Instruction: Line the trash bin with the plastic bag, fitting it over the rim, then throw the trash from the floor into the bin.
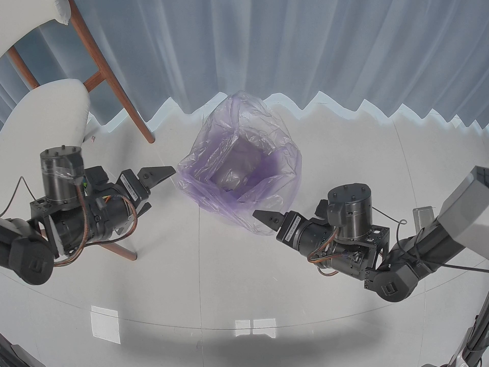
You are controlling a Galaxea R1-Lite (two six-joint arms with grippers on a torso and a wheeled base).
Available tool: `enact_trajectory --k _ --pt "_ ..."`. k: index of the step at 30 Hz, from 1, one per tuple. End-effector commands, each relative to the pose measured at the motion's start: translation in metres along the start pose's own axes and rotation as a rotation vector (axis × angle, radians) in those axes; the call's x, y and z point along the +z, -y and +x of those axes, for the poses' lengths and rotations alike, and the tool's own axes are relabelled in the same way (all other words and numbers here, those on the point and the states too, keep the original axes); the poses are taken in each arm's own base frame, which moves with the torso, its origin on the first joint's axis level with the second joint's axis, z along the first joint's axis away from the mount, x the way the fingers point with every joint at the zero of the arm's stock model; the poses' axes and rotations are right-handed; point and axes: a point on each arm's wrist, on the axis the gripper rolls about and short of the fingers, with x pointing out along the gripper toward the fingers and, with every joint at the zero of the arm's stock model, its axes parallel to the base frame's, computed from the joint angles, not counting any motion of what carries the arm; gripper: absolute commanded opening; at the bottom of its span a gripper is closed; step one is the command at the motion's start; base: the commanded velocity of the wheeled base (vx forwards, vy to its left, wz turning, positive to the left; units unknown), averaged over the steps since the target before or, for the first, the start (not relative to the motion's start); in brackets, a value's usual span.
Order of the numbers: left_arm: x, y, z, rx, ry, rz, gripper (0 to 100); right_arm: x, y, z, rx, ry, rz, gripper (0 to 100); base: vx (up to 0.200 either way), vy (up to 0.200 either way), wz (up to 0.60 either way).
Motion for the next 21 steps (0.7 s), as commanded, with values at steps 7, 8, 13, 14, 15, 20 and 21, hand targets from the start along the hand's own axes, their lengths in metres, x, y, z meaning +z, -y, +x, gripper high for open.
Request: enact_trajectory --k 7,8,13,14,15,20,21 --pt "-0.006 0.005 -0.002 -0.073 -0.107 0.308 100 0.008 -0.009 -0.026 0.039 0.032 0.004 100 0.0 0.0 0.0" --pt "-0.003 0.007 0.009 -0.074 -0.106 0.316 100 0.008 -0.009 -0.026 0.035 0.03 0.004 100 0.0 0.0 0.0" --pt "0.006 0.015 0.047 -0.067 -0.075 0.363 100 0.01 -0.011 -0.033 0.043 0.036 0.004 100 0.0 0.0 0.0" --pt "0.005 0.014 0.052 -0.054 -0.079 0.385 100 0.01 -0.011 -0.033 0.043 0.036 0.004 100 0.0 0.0 0.0" --pt "0.004 0.014 0.054 -0.046 -0.086 0.401 100 0.01 -0.01 -0.034 0.042 0.035 0.004 100 0.0 0.0 0.0" --pt "-0.007 0.0 0.079 0.021 -0.123 0.503 100 0.009 -0.009 -0.037 0.04 0.033 0.005 100 0.0 0.0 0.0" --pt "-0.007 -0.002 0.082 0.033 -0.117 0.507 100 0.009 -0.009 -0.037 0.04 0.033 0.005 100 0.0 0.0 0.0"
